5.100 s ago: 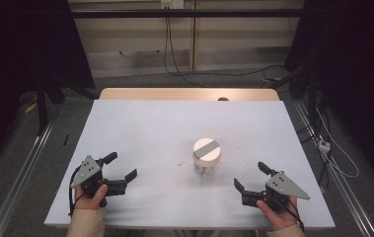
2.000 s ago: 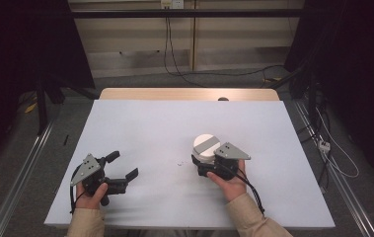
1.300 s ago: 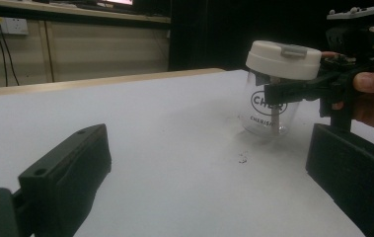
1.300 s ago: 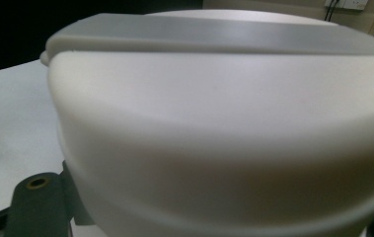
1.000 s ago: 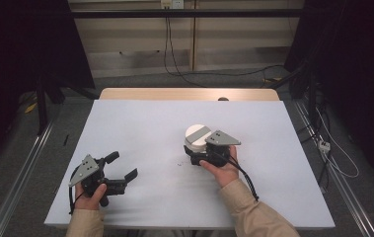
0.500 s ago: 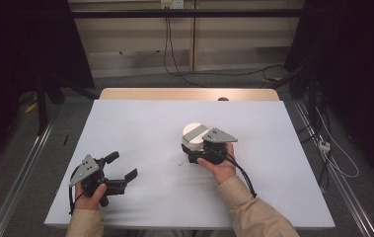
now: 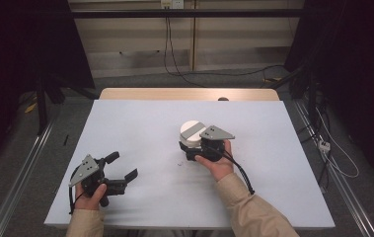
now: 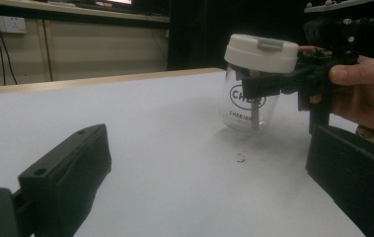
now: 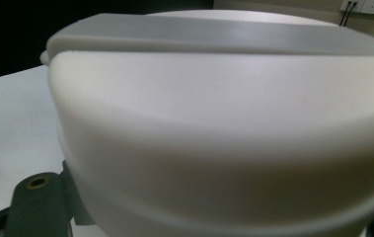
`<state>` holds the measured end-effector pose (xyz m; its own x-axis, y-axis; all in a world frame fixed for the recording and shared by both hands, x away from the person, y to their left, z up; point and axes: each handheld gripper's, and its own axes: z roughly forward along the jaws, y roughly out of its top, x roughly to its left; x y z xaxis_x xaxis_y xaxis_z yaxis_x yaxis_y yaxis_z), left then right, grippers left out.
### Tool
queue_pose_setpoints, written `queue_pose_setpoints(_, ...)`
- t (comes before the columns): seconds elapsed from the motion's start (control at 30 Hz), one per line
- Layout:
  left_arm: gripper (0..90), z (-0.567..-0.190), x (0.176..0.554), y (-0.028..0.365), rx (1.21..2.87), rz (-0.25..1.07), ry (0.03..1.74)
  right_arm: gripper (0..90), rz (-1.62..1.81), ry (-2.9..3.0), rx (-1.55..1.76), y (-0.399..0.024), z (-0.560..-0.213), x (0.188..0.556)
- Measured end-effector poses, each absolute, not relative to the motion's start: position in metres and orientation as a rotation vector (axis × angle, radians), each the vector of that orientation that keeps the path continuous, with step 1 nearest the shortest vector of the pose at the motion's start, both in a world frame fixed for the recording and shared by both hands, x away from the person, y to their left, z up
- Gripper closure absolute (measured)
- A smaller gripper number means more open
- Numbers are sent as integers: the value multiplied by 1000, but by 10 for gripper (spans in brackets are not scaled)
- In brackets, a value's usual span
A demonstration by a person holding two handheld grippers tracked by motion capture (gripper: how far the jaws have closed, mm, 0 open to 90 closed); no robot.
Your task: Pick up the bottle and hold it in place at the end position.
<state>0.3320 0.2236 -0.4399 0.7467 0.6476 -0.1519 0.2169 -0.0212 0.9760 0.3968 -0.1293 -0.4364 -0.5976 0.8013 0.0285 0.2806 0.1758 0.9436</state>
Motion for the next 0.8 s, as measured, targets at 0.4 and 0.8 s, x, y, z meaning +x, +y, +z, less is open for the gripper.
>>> queue_pose_setpoints(0.4,31,-440,332,224,1591,394,713,185,1427,1975,1019,-126,-439,404)
queue_pose_setpoints(0.8,31,-440,332,222,1585,387,709,185,1425,1968,1029,-128,-443,409)
